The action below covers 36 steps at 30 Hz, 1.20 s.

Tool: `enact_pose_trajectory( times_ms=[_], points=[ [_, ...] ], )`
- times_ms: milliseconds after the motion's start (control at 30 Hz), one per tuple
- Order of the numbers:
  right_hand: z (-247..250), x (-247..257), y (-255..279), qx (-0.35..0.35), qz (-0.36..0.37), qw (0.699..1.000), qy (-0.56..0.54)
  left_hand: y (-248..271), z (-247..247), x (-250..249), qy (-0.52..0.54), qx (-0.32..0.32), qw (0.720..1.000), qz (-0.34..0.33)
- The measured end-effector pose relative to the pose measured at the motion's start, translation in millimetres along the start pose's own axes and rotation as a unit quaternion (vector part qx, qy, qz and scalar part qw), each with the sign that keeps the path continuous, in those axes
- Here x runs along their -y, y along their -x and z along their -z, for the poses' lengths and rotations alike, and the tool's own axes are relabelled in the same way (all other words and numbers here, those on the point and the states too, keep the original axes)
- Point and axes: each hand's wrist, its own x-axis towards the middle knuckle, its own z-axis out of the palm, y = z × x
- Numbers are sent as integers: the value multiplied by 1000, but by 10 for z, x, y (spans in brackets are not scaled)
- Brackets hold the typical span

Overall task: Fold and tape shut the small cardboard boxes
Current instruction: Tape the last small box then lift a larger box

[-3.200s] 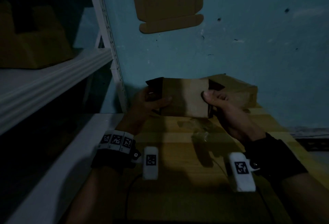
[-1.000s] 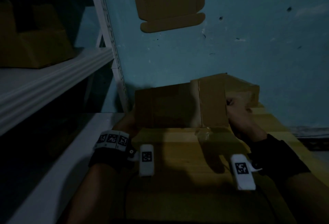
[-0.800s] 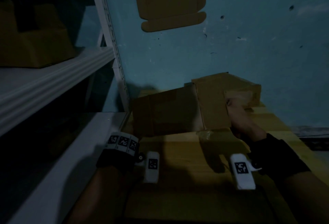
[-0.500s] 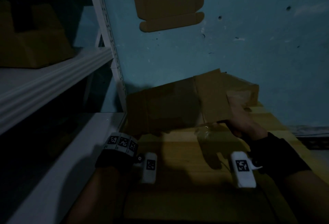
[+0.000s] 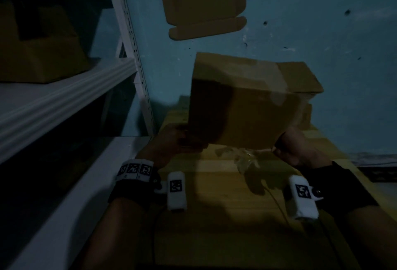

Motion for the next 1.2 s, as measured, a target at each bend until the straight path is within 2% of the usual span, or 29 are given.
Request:
enact_pose_trajectory(
  times_ms=[100,200,333,500,567,667,733,767,800,867,933,967,1033,1200],
  points=[
    [21,9,-15,62,39,996,-57,3,6,1,9,4,1000,18],
    [45,-53,-97,55,30,995,-82,31,-44,-2,-3,-18,999,39],
    [-6,-26,-18,92,15,989,-113,-2,-18,7,40,-40,995,87],
    [-27,16,-2,44,-22,991,-121,-25,35,32,132,-24,984,117],
    [-25,8,-18,2,-16,997,-82,-33,35,32,100,-43,988,109],
    [-15,-22,-85,-72,-7,997,-41,-59,36,22,16,-91,993,69],
    [29,-13,-148,-131,12,991,19,-63,24,-20,47,-119,992,21],
    [42,-11,-145,-135,15,990,42,-57,12,-56,80,-131,988,-13],
    [56,-26,-176,-130,-2,991,20,-58,-4,-88,100,-142,983,-54],
    [41,-72,-170,-136,20,990,23,-64,-19,-104,79,-165,972,-149],
    [0,-69,-163,-108,35,993,29,-84,9,-73,-16,-168,956,-241],
    [-9,-62,-148,-80,42,995,39,-98,24,-48,-85,-155,949,-262],
    [-44,-27,-111,-53,64,993,79,-120,32,-5,-181,-121,938,-269],
    [-15,9,-77,-15,105,990,97,-101,20,-28,-206,-142,926,-284]
  ],
)
